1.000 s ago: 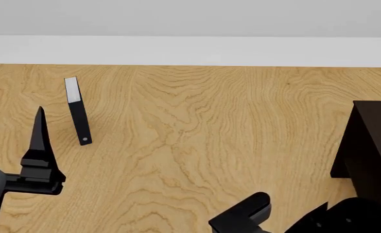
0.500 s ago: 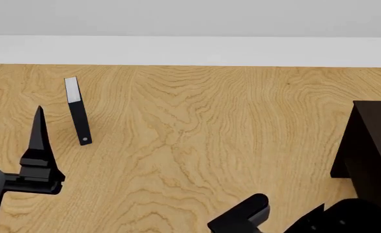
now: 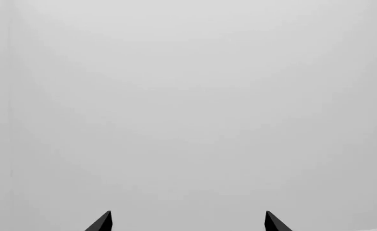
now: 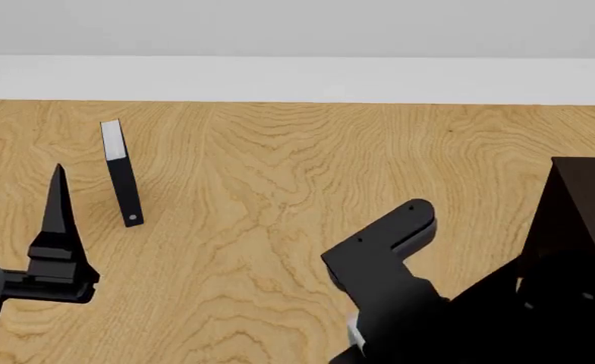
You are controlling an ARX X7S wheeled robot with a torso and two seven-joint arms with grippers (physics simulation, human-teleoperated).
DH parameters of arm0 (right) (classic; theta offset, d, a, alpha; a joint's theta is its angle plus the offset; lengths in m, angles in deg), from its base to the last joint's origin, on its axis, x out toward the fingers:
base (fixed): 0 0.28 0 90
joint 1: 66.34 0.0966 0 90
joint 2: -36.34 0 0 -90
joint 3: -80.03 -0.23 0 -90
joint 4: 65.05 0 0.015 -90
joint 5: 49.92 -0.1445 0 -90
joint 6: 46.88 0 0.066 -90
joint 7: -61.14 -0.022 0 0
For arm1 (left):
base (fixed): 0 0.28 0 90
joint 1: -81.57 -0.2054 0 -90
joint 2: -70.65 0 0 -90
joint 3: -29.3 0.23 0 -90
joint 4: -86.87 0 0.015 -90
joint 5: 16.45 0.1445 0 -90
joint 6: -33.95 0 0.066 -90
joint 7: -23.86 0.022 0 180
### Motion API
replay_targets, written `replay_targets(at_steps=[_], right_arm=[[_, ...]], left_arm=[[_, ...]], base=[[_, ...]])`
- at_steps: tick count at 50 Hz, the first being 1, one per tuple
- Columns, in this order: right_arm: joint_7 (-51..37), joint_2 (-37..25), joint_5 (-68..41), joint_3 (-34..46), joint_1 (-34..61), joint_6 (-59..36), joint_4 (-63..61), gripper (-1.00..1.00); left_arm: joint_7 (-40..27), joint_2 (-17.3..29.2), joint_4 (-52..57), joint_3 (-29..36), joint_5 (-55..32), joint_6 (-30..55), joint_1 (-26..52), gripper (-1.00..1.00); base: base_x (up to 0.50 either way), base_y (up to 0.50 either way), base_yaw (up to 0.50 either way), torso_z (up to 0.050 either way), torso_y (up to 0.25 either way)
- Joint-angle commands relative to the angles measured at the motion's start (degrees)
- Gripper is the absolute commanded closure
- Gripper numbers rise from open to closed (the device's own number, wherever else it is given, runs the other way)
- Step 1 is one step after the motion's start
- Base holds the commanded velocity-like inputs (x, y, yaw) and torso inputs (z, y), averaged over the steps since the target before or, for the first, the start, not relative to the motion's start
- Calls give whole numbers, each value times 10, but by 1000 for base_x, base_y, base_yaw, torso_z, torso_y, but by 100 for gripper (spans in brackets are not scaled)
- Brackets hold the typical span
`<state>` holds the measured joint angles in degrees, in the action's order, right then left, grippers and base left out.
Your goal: Pick up the book on the right and place it on the cabinet shelf.
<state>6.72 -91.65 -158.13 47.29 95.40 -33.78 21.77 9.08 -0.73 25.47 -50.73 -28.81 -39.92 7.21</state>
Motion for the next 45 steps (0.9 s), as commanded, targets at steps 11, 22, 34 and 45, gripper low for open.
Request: replay_targets(at_steps=[11,22,34,45], right_arm=[[-90,40,-9,15,99,1,68,100],[14,90,185,76,135,-4,100,100],[63,149,310,153,133,25,172,100],[21,211,368,179,104,63,263,100]], left_arm=[[-4,4,-2,-3,-6,0,3,-100],[-5,6,-4,-1,-8,-2,4,-100],[-8,7,-5,-1,-10,-2,4,-100],[-9,9,-1,-4,-18,-2,4,-100]], base=[[0,0,0,0,1],[0,0,0,0,2],[0,0,0,0,1],[0,0,0,0,1]])
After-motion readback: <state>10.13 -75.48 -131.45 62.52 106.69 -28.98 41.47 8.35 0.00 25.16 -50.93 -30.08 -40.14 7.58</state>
